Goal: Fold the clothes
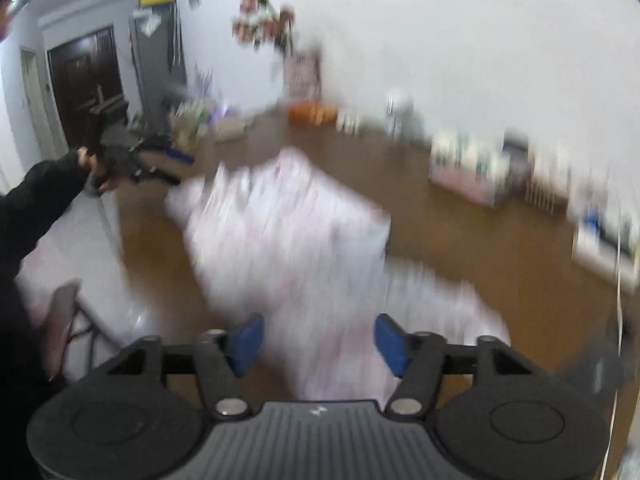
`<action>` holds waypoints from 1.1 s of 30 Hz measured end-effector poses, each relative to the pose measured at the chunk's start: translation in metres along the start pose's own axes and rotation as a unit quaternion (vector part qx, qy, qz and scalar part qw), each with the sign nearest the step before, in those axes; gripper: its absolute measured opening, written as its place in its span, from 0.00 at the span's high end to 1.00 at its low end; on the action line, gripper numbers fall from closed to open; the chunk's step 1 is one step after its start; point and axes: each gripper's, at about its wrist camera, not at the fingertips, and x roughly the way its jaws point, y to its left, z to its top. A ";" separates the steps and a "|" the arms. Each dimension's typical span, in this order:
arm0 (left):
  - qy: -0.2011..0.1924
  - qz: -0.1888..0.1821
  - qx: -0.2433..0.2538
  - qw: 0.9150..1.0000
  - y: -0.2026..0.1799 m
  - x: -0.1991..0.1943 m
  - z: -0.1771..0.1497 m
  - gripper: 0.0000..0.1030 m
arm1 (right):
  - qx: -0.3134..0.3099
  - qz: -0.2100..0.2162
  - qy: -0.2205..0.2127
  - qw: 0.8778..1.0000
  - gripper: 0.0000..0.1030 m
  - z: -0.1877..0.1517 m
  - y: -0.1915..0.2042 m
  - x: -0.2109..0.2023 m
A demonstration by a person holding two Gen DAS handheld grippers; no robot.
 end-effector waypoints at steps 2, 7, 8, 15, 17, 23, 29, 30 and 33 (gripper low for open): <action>0.007 0.003 -0.005 1.000 0.018 0.030 0.027 0.19 | 0.001 -0.025 -0.009 1.000 0.36 0.032 -0.002 0.047; 0.031 0.031 0.027 0.999 0.036 0.129 0.064 0.23 | 0.024 -0.042 0.048 0.998 0.41 0.085 -0.024 0.172; 0.040 0.018 0.038 0.998 0.038 0.142 0.066 0.24 | 0.029 -0.042 0.067 0.996 0.45 0.089 -0.029 0.192; 0.111 -0.034 0.104 0.988 0.039 0.187 0.057 0.24 | 0.046 -0.017 0.123 0.991 0.46 0.089 -0.058 0.263; 0.138 -0.044 0.113 0.983 0.041 0.198 0.053 0.39 | 0.040 -0.017 0.125 0.991 0.50 0.086 -0.059 0.267; 0.129 -0.039 0.173 0.976 0.027 0.193 0.046 0.94 | 0.003 -0.015 0.110 0.994 0.98 0.080 -0.048 0.262; 0.053 0.007 0.265 0.963 -0.016 0.130 0.041 0.94 | -0.061 0.019 0.020 0.998 0.99 0.084 -0.013 0.201; 0.051 0.015 0.287 0.956 -0.025 0.118 0.038 0.94 | -0.076 0.029 0.012 0.997 0.99 0.084 -0.005 0.189; 0.039 0.031 0.326 0.944 -0.045 0.090 0.025 0.95 | -0.128 0.079 0.004 0.989 0.99 0.077 0.026 0.162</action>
